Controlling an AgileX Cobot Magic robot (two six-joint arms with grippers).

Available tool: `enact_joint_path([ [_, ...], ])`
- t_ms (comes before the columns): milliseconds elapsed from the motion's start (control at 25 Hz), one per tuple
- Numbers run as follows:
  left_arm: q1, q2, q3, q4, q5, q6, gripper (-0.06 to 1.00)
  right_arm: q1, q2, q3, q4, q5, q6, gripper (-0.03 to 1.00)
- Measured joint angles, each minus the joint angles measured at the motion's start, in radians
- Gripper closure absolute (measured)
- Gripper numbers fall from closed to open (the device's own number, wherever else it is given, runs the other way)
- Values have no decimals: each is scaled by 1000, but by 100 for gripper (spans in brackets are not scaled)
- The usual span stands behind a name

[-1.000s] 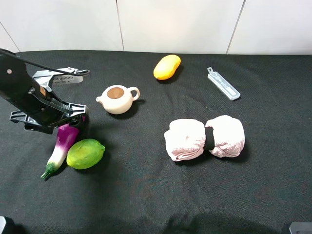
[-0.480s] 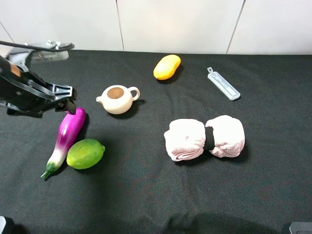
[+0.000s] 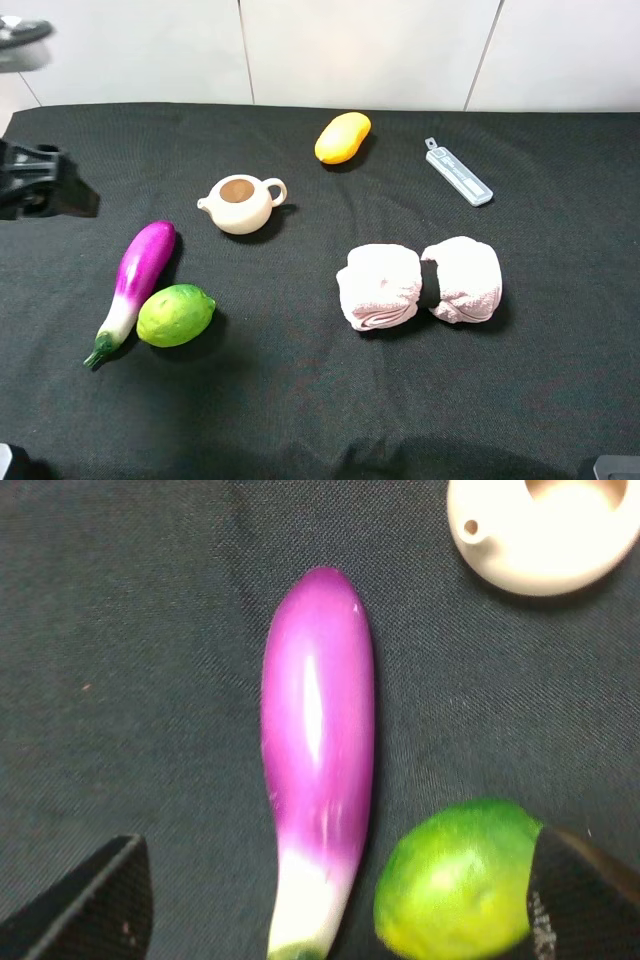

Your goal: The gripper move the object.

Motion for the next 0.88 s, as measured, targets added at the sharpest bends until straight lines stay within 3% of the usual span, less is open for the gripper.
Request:
enact_joint_path([
  [520, 0, -430, 0, 19, 306, 99, 15, 0, 0, 0, 0, 0, 0, 27],
  [880, 0, -677, 0, 28, 438, 145, 15, 0, 0, 0, 0, 0, 0, 27],
])
